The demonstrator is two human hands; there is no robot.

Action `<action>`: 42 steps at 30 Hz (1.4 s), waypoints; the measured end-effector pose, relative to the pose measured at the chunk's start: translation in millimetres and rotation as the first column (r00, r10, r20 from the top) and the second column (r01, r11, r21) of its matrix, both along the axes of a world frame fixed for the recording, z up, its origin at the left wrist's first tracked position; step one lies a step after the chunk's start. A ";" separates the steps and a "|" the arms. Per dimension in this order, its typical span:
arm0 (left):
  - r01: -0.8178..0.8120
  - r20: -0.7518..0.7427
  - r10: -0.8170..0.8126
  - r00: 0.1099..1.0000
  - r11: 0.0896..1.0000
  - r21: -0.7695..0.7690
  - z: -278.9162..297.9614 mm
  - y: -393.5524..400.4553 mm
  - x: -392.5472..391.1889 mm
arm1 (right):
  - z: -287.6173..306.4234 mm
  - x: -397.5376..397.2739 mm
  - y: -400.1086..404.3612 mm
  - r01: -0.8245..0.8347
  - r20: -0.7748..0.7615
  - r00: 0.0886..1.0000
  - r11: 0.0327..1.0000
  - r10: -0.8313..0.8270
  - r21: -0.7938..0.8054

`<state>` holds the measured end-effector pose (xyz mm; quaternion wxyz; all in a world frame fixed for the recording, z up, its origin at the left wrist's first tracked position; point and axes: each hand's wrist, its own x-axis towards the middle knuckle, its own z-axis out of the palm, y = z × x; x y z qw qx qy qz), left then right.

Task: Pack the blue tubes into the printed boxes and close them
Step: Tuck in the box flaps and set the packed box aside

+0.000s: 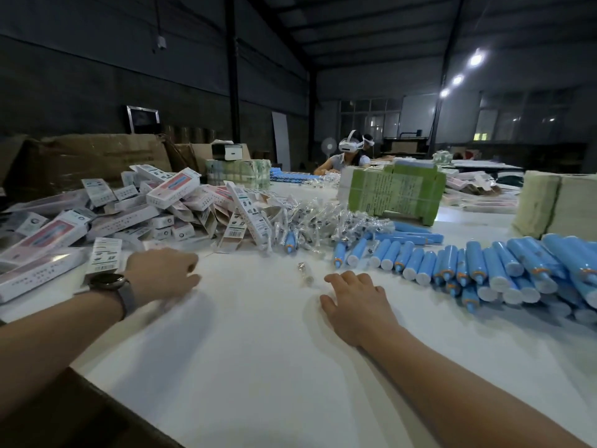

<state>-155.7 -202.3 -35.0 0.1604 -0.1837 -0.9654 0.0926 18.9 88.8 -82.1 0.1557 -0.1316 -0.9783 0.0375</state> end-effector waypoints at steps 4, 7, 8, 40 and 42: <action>0.307 0.059 -0.325 0.944 0.929 0.205 12.1 11.7 2.0 | -0.2 1.4 -0.2 0.005 -0.014 1.000 1.000 -0.005 -0.005; 0.335 0.298 -0.283 0.912 0.931 -0.142 11.1 6.5 -6.7 | 0.0 2.3 -1.6 -0.002 -0.015 1.000 1.000 0.001 -0.014; 0.347 0.331 -0.267 0.905 0.914 -0.212 9.1 4.8 -9.5 | 0.5 2.1 -1.8 -0.004 -0.014 1.000 1.000 0.004 -0.019; -0.071 -0.059 -0.834 0.548 -0.117 0.991 -25.0 184.9 103.7 | 13.3 15.6 11.1 -0.370 -0.438 0.899 0.552 0.009 -0.747; -0.046 -0.062 -0.832 0.551 -0.105 0.993 -26.7 188.5 105.7 | 17.5 9.8 25.0 -0.261 -0.456 0.885 0.706 -0.097 -0.658</action>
